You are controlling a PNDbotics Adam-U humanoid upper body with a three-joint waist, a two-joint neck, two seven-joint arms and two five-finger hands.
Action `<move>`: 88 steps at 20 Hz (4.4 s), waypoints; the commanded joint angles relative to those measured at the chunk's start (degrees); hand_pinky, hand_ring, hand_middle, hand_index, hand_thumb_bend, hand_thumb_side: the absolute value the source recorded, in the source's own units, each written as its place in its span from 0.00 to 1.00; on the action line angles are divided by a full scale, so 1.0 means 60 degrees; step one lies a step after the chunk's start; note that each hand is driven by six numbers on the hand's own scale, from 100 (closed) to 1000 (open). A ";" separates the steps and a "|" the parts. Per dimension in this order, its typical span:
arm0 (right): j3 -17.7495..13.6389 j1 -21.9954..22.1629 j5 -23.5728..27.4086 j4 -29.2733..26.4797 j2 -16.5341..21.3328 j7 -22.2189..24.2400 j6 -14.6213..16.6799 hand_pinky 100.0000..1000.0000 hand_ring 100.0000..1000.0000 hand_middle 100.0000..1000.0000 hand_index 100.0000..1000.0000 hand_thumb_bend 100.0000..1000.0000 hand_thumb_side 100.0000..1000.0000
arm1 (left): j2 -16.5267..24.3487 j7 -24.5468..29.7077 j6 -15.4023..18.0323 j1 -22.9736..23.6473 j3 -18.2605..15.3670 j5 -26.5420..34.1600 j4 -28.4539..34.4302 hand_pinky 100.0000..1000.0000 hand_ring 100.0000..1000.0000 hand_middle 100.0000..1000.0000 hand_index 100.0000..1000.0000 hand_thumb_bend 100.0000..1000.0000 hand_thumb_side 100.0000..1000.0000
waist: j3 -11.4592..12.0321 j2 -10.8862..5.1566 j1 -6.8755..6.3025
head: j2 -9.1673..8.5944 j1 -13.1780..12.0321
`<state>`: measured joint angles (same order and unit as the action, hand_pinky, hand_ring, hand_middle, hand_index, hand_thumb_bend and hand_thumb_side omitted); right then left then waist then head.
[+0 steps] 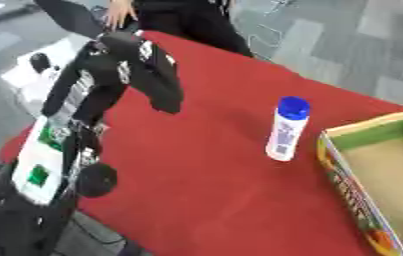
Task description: Pick up objects on the table and place them in the box.
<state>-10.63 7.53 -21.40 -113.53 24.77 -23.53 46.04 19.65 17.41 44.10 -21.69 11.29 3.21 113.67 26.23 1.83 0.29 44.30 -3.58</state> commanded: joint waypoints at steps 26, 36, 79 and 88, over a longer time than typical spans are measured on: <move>-0.0016 0.0019 0.0253 -0.0178 -0.0004 -0.0581 0.0863 0.01 0.20 0.25 0.34 0.01 0.91 | 0.0207 0.0953 -0.2264 -0.0380 0.0593 -0.1000 0.0128 0.31 0.31 0.55 0.78 0.29 1.00 | -0.0137 -0.0112 0.0034 | -0.0031 -0.0402; -0.0081 0.0059 0.0554 -0.0178 -0.0046 -0.0291 0.0652 0.01 0.19 0.25 0.35 0.01 0.91 | 0.0235 0.1238 -0.3119 -0.1351 0.1326 -0.1271 -0.1069 0.45 0.39 0.62 0.81 0.33 1.00 | -0.0135 -0.0142 0.0037 | -0.0031 -0.0325; -0.0224 0.0108 0.1032 -0.0178 0.0062 0.0445 0.0256 0.00 0.20 0.25 0.34 0.02 0.92 | -0.1536 -0.2070 -0.1794 -0.2993 0.1145 -0.4945 -0.6778 0.62 0.53 0.70 0.87 0.72 0.82 | -0.0278 -0.0240 -0.0035 | -0.0031 -0.0509; -0.0220 0.0059 0.1122 -0.0178 0.0066 0.0533 0.0268 0.00 0.20 0.25 0.34 0.02 0.92 | -0.2205 -0.3504 -0.1247 -0.2885 0.1056 -0.5587 -0.7896 0.60 0.52 0.69 0.87 0.73 0.80 | -0.0318 -0.0241 -0.0028 | -0.0031 -0.0735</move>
<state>-11.68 8.12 -15.04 -113.53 23.80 -19.96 47.05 6.77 -2.39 36.32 -38.26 18.21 -29.57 66.27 24.43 1.09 0.14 44.31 -7.17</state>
